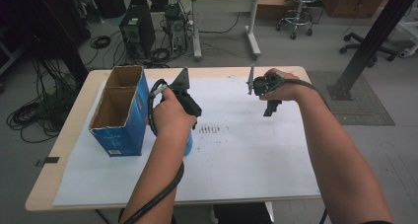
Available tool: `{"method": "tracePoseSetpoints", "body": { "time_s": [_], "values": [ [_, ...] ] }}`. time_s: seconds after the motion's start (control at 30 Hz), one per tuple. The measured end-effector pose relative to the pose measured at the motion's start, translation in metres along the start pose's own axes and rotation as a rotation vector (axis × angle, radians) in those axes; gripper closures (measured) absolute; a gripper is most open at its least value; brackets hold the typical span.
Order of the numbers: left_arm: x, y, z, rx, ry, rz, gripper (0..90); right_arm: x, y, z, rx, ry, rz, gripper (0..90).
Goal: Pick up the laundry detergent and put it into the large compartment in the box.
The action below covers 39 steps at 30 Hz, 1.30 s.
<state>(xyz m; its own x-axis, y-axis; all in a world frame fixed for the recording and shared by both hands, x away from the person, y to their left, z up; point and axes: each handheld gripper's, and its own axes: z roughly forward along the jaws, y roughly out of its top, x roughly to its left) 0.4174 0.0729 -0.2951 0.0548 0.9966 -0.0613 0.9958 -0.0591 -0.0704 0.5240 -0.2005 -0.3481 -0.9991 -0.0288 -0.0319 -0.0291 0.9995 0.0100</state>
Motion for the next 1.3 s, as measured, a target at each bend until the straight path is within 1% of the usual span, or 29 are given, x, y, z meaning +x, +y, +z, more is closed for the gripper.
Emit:
{"method": "tracePoseSetpoints", "body": {
  "time_s": [0.3,0.43,0.8,1.03,1.13,1.23,1.3],
  "values": [
    [0.0,-0.0006,0.0001,-0.001,0.005,0.006,27.1,0.0013,0.0008,0.0004,0.002,0.0,0.0,6.2],
    [-0.0016,-0.001,0.0003,0.006,0.024,0.017,30.9,0.0016,0.0014,0.0005,0.004,-0.001,-0.002,6.1],
    [-0.0021,-0.0019,0.0006,0.003,0.041,0.027,37.8,0.0022,0.0019,0.0,0.005,0.0,-0.003,6.2],
    [-0.0027,-0.0021,0.0008,-0.001,0.049,0.038,38.9,0.0025,0.0025,-0.0003,0.005,-0.002,-0.004,6.2],
    [-0.0022,-0.002,0.0005,0.001,0.049,0.054,38.9,0.0025,0.0019,-0.0005,0.006,-0.005,-0.006,6.2],
    [-0.0014,-0.0019,-0.0004,0.012,0.045,0.063,38.8,0.0029,0.0011,-0.001,0.008,-0.004,-0.004,6.2],
    [-0.0009,-0.0021,-0.001,0.014,0.041,0.057,38.7,0.0032,0.0008,-0.0018,0.006,-0.005,-0.001,6.3]
  ]
}}
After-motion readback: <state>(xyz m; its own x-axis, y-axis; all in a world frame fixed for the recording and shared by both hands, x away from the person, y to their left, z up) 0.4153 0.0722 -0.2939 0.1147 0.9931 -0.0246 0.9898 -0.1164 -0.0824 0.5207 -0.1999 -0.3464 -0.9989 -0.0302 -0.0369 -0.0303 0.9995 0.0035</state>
